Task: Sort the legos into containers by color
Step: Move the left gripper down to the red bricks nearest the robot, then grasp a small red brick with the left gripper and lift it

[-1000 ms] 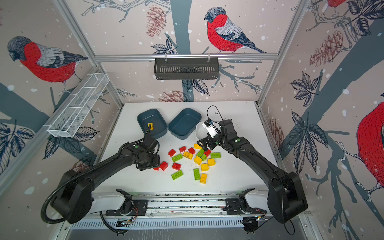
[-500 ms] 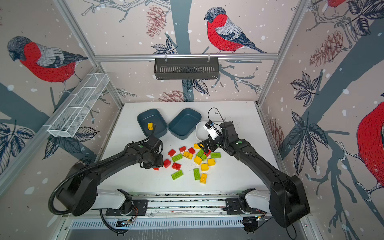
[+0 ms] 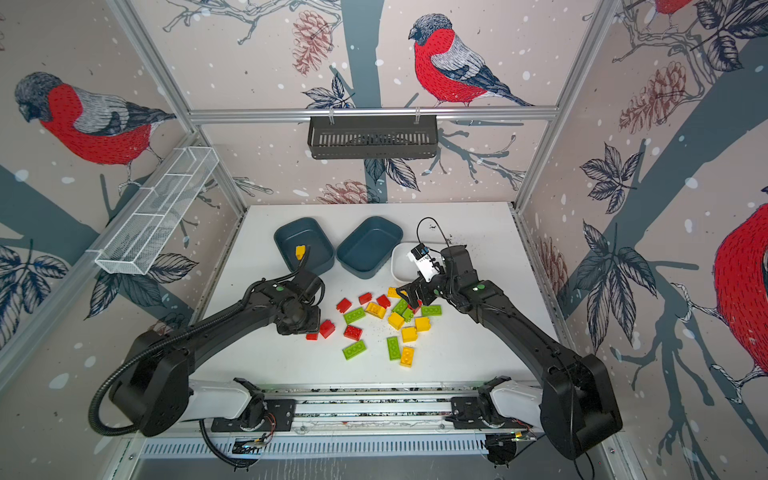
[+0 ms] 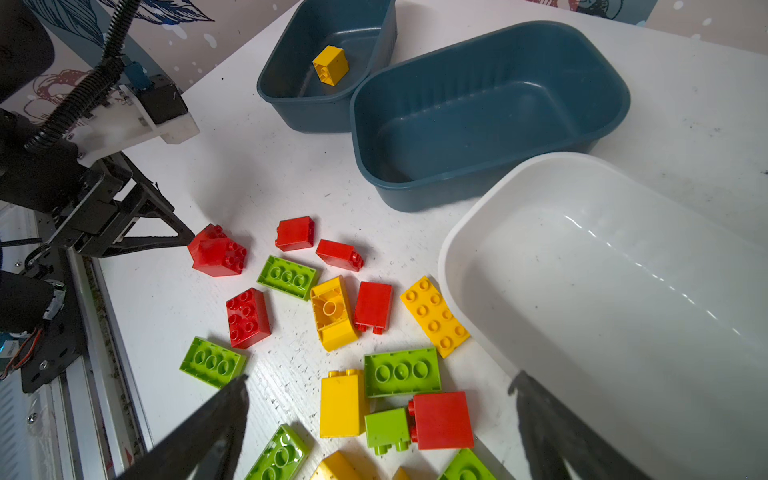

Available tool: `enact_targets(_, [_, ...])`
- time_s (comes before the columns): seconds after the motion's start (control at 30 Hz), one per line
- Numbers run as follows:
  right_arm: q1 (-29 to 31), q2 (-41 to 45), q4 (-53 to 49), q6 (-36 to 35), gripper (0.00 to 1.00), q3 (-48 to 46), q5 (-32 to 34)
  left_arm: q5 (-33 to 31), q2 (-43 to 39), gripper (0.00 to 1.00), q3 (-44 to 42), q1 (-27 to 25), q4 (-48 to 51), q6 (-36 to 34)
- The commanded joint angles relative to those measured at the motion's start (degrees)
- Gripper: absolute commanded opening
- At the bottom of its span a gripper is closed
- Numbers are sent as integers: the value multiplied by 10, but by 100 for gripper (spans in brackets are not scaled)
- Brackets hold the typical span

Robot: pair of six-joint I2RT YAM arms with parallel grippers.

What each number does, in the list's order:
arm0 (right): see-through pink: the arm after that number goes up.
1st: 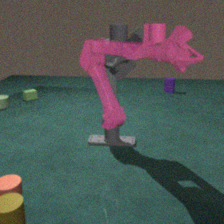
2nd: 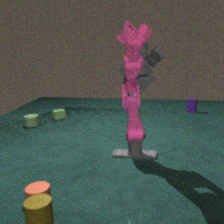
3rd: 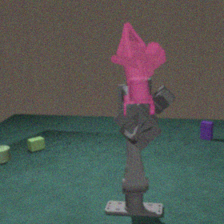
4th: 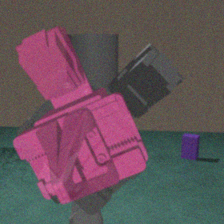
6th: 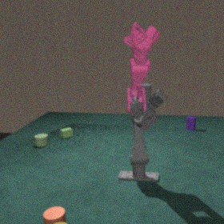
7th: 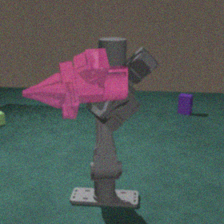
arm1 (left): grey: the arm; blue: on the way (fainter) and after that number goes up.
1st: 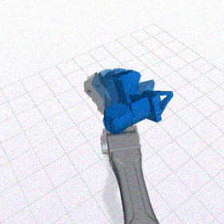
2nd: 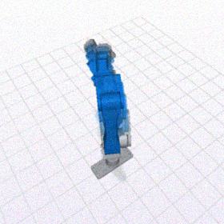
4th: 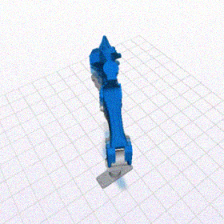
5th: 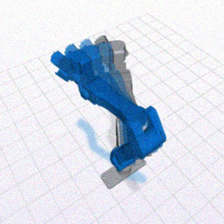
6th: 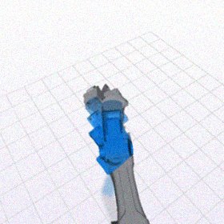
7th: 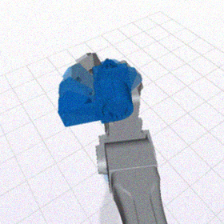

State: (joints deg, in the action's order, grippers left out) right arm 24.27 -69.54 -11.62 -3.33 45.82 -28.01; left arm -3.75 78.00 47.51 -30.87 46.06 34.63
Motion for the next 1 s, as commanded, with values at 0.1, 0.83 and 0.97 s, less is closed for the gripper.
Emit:
enact_targets(0.1, [0,-1,10,-4,99,2,-3,2,18,57,-31,0,-16,4])
enact_targets(0.83, [-2,-2,12,-3,99,-7,2,-6,101,51,-17,0,-85,0])
enact_targets(0.97, [-2,-8,10,-7,99,-2,-1,-22,106,42,-16,1,-81,-2])
